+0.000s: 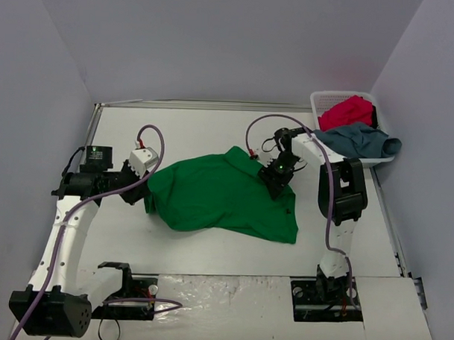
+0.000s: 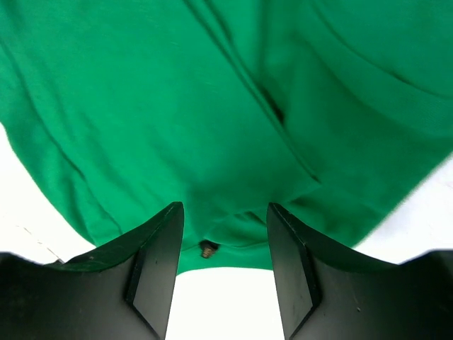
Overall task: Fold and stack the t-shirts
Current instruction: Flatten out the tshirt
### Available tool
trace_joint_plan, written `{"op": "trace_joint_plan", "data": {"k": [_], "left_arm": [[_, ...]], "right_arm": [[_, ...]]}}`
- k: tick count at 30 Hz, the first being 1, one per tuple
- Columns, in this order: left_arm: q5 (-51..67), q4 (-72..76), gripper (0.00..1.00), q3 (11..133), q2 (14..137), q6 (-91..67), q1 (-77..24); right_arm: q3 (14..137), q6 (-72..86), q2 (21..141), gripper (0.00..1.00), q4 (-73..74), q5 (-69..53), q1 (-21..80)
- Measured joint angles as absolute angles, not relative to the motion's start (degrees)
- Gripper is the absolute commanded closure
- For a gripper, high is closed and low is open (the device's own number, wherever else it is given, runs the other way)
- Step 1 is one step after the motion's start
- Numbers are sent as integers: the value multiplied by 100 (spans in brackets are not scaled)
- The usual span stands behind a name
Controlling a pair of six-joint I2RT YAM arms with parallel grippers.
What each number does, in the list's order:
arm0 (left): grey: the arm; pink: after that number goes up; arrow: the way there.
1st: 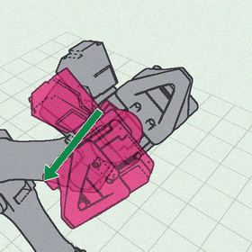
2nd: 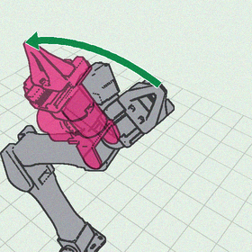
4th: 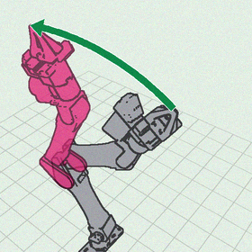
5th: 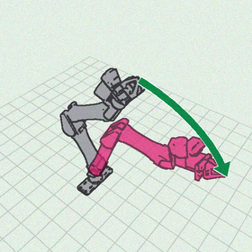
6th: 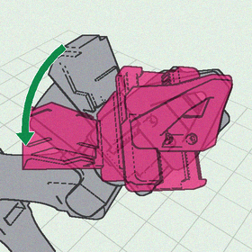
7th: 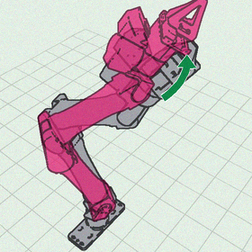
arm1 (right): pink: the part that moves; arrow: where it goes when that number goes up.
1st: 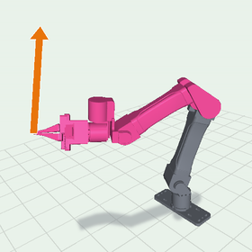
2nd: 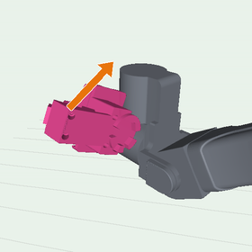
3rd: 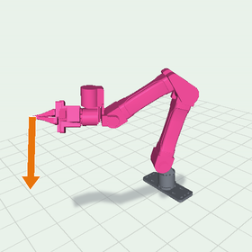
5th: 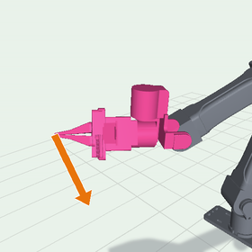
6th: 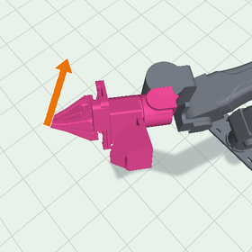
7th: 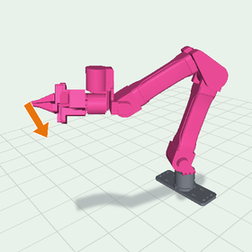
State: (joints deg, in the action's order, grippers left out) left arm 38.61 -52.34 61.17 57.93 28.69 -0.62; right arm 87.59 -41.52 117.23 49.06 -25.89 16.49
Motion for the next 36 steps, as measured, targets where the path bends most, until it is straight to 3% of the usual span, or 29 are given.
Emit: {"op": "trace_joint_plan", "data": {"k": [31, 36], "left_arm": [[3863, -5011, 98, 6016, 5852, 2681, -60], [3863, -5009, 98, 6016, 5833, 2679, -62]], "right_arm": [[9216, -4060, 12173, 57, 4757, -2556, 1354], [9249, -4058, 12307, 65, 4772, -2571, 1520]]}}
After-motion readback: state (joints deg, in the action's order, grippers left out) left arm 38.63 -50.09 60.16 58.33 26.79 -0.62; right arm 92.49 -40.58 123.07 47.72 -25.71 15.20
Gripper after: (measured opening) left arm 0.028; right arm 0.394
